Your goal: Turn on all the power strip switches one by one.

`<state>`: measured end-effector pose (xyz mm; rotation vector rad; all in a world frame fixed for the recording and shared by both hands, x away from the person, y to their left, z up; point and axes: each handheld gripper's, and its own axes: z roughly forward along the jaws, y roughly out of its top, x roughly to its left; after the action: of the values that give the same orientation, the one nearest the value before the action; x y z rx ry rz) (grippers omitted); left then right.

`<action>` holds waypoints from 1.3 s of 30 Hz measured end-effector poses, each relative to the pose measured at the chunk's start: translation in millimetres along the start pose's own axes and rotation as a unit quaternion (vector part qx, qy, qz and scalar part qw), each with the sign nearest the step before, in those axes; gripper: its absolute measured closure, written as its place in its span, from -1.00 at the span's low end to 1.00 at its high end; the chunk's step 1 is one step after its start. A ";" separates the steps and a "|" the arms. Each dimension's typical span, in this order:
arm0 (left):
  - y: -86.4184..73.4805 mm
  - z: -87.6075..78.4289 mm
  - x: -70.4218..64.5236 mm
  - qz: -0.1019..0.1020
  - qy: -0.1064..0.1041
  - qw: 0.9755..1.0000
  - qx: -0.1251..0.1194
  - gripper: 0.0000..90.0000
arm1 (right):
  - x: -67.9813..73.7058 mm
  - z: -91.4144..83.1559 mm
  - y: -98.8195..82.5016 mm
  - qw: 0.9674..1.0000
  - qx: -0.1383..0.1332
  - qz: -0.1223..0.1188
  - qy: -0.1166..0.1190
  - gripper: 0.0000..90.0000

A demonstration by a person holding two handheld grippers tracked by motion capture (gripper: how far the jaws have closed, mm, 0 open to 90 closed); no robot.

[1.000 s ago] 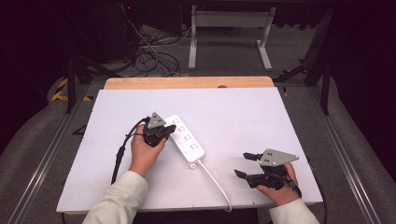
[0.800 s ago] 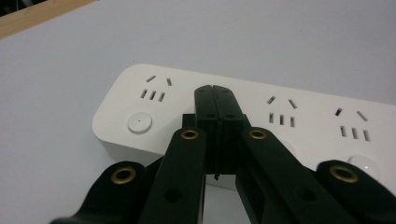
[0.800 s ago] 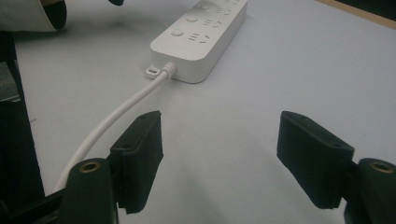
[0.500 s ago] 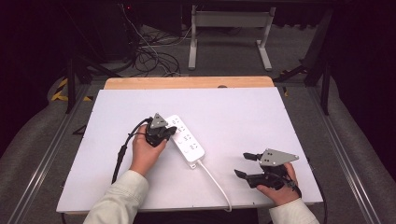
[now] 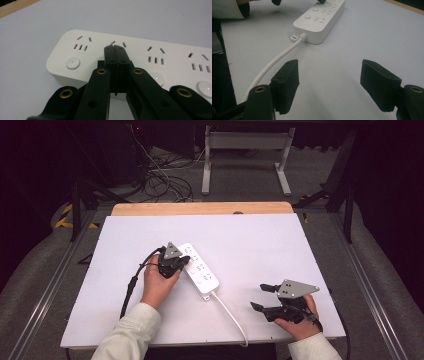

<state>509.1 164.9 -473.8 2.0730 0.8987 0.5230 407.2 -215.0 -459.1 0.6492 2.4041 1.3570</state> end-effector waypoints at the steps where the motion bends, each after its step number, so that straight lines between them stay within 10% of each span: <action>1: -0.2 0.0 0.0 -0.002 0.000 1.000 0.000 1.00 | 0.0 0.0 0.0 1.000 0.000 0.000 0.000 -0.30; 39: -2.1 -2.0 -2.3 -0.038 0.012 0.999 -0.003 1.00 | 1.8 0.7 0.1 1.000 0.000 0.000 0.004 -0.30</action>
<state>505.5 165.1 -474.4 2.0232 0.9847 0.5115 406.0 -213.5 -459.4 0.6447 2.4099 1.3627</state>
